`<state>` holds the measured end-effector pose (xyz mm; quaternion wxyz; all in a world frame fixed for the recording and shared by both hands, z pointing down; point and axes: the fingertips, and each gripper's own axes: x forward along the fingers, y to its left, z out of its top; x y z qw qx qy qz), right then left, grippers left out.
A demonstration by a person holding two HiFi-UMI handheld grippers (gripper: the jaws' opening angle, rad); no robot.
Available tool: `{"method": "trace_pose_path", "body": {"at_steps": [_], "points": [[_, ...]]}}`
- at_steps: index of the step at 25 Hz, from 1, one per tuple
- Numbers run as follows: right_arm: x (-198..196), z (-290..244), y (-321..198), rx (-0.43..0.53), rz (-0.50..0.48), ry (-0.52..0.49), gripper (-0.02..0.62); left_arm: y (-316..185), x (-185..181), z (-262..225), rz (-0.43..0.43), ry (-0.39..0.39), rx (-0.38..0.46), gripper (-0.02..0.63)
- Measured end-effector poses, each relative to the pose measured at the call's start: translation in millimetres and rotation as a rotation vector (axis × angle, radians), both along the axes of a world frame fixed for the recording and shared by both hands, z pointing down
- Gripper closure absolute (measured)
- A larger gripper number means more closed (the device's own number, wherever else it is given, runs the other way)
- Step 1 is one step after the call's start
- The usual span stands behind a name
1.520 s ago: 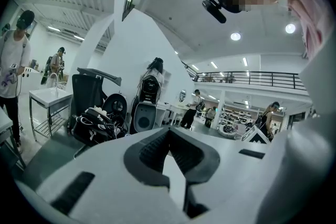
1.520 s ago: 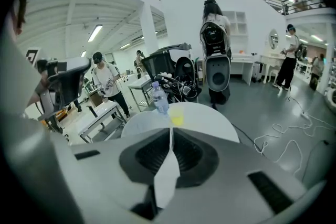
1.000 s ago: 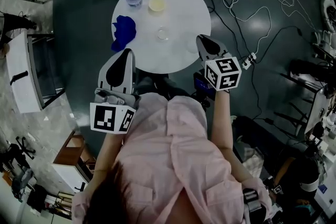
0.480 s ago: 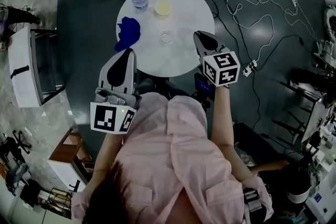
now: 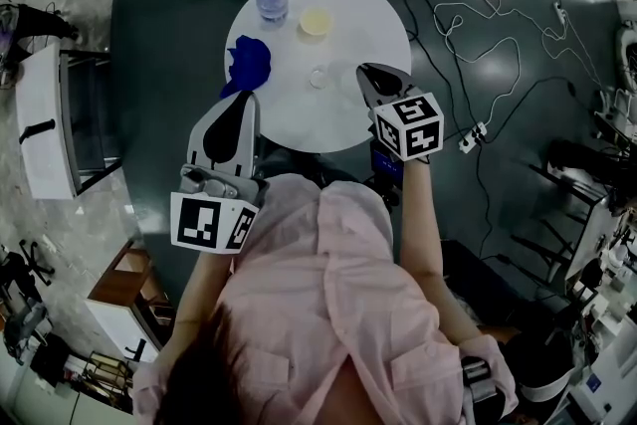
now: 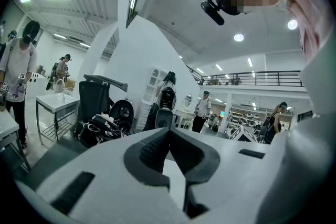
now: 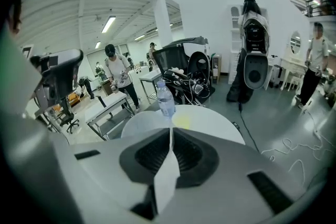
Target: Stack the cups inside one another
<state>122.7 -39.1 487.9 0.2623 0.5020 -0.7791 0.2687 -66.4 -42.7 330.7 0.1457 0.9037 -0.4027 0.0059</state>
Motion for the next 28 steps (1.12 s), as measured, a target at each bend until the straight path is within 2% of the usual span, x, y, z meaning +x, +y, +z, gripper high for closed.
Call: {"method": "trace_pose_path", "body": {"at_steps": [28], "points": [[-22.9,56.3,-5.0,-0.182,-0.115,0.062,0.558,-34.0,-1.9,6.3,-0.006,0.004,-0.028,0.591]]}}
